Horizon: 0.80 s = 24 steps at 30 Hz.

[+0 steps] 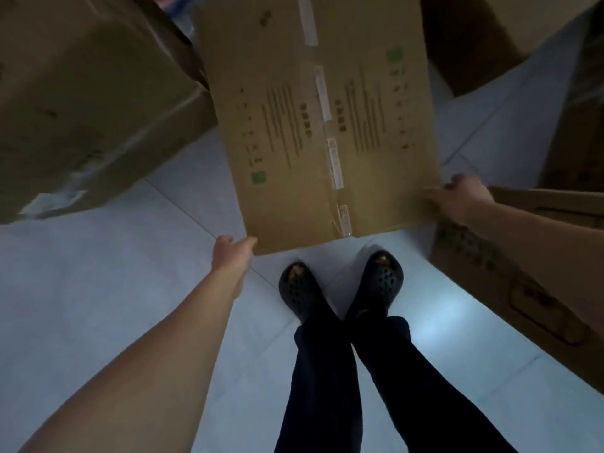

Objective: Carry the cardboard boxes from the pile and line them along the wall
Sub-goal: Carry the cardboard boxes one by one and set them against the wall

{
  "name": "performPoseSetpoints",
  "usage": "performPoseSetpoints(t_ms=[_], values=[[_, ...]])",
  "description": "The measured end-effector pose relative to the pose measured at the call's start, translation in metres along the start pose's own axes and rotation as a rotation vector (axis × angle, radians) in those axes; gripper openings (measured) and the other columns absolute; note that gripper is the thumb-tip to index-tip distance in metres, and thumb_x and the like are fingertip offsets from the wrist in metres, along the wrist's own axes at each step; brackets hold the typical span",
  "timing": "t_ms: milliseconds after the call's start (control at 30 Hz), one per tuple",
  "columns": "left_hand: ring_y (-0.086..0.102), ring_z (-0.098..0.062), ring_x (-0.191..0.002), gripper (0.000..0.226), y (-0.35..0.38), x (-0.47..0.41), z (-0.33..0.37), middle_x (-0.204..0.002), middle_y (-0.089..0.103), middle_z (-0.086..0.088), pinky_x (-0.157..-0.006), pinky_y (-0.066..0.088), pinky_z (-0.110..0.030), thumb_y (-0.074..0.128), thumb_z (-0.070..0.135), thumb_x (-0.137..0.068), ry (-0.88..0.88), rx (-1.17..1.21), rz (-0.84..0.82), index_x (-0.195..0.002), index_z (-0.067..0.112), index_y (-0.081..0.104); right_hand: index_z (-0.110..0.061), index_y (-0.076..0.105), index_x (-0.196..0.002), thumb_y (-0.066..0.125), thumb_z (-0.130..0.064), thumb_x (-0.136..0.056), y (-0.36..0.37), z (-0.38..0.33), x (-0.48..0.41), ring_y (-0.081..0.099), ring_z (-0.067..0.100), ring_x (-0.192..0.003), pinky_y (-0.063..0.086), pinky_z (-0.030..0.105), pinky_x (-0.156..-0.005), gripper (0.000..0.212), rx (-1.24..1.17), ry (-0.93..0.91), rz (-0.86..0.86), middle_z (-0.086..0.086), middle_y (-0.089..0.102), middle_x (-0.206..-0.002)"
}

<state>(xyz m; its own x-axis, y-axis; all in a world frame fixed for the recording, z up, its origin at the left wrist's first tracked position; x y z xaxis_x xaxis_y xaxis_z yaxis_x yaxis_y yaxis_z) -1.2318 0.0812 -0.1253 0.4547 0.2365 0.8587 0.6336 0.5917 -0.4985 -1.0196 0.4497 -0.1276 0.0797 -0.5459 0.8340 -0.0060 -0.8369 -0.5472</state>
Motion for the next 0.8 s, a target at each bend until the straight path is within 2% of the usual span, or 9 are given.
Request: performPoseSetpoints(t_ms=[67,200,267,367,467,567,633,700,800], values=[[0.047,-0.026,-0.121,0.069,0.016,-0.031,-0.006,-0.149,0.039,-0.009,-0.1,0.044,-0.041,0.062,0.031,-0.094,-0.036,0.05,-0.043,-0.151,0.01,0.028,-0.004,0.042,-0.144,0.062,-0.051,-0.091,0.022,0.005,-0.025,0.054,0.037,-0.121,0.046,0.046,-0.104,0.073,-0.14,0.053,-0.015,0.016,0.052,-0.14],[0.042,-0.02,-0.133,0.066,0.04,-0.055,-0.008,-0.15,0.042,0.003,-0.103,0.039,-0.045,0.065,0.042,-0.09,-0.1,0.166,-0.216,-0.146,0.02,0.038,-0.007,0.045,-0.143,0.069,-0.052,-0.085,0.035,0.012,-0.035,0.056,0.03,-0.116,0.047,0.037,-0.098,0.077,-0.368,0.175,-0.052,0.008,0.055,-0.136],[0.043,-0.02,-0.134,0.066,0.038,-0.053,-0.01,-0.148,0.045,0.003,-0.101,0.038,-0.045,0.068,0.04,-0.087,-0.108,0.207,-0.213,-0.144,0.021,0.04,-0.006,0.043,-0.144,0.069,-0.052,-0.085,0.031,0.014,-0.029,0.054,0.029,-0.115,0.046,0.038,-0.096,0.078,-0.409,0.213,-0.057,0.007,0.054,-0.136],[0.05,-0.022,-0.123,0.058,0.018,-0.033,-0.005,-0.138,0.053,0.0,-0.092,0.042,-0.041,0.069,0.033,-0.086,-0.067,0.203,-0.161,-0.137,0.016,0.047,-0.006,0.042,-0.144,0.069,-0.054,-0.083,0.011,0.006,-0.007,0.052,0.031,-0.123,0.042,0.039,-0.098,0.082,-0.387,0.212,-0.039,0.009,0.051,-0.141],[0.055,-0.018,-0.101,0.048,-0.016,0.003,0.017,-0.119,0.059,0.0,-0.077,0.043,-0.029,0.068,0.028,-0.087,0.024,0.162,-0.106,-0.129,0.011,0.054,-0.007,0.046,-0.14,0.069,-0.062,-0.079,-0.019,-0.006,0.03,0.053,0.032,-0.121,0.042,0.039,-0.098,0.086,-0.327,0.202,0.001,0.011,0.054,-0.135],[0.055,-0.013,-0.076,0.022,-0.061,0.046,0.046,-0.096,0.06,0.001,-0.064,0.041,-0.024,0.068,0.031,-0.088,0.101,0.159,-0.077,-0.097,0.012,0.062,-0.008,0.05,-0.136,0.069,-0.071,-0.071,-0.053,-0.02,0.076,0.057,0.033,-0.113,0.047,0.043,-0.099,0.093,-0.289,0.197,0.006,0.012,0.058,-0.13],[0.052,-0.01,-0.069,0.024,-0.095,0.075,0.063,-0.085,0.058,0.002,-0.06,0.038,-0.026,0.066,0.035,-0.089,0.129,0.185,-0.061,-0.077,0.016,0.056,-0.008,0.053,-0.131,0.07,-0.071,-0.071,-0.079,-0.031,0.11,0.061,0.03,-0.097,0.05,0.04,-0.089,0.089,-0.285,0.207,-0.004,0.012,0.062,-0.119],[0.053,-0.013,-0.069,0.025,-0.126,0.104,0.076,-0.083,0.06,-0.001,-0.06,0.038,-0.027,0.064,0.038,-0.089,0.15,0.222,-0.049,-0.077,0.017,0.056,-0.008,0.057,-0.123,0.07,-0.071,-0.071,-0.104,-0.042,0.142,0.064,0.027,-0.083,0.051,0.035,-0.076,0.083,-0.298,0.198,0.002,0.011,0.067,-0.104],[0.061,-0.018,-0.07,0.03,-0.157,0.146,0.093,-0.085,0.067,-0.005,-0.061,0.043,-0.028,0.06,0.047,-0.088,0.151,0.326,-0.097,-0.089,0.017,0.061,-0.006,0.058,-0.117,0.067,-0.076,-0.069,-0.131,-0.054,0.176,0.063,0.03,-0.092,0.049,0.037,-0.084,0.085,-0.311,0.168,0.035,0.01,0.066,-0.106]])
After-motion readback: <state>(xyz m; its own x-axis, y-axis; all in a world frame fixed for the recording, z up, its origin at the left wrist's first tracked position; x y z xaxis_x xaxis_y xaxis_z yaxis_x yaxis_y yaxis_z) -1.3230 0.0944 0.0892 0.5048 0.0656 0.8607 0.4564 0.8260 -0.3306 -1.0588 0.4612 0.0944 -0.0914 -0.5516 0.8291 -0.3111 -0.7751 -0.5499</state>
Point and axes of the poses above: each hand's wrist, its own x-axis away from the middle knuckle, its own y-axis out of the palm, z = x × y, the point moved 8 cm from there along -x, towards the middle knuckle
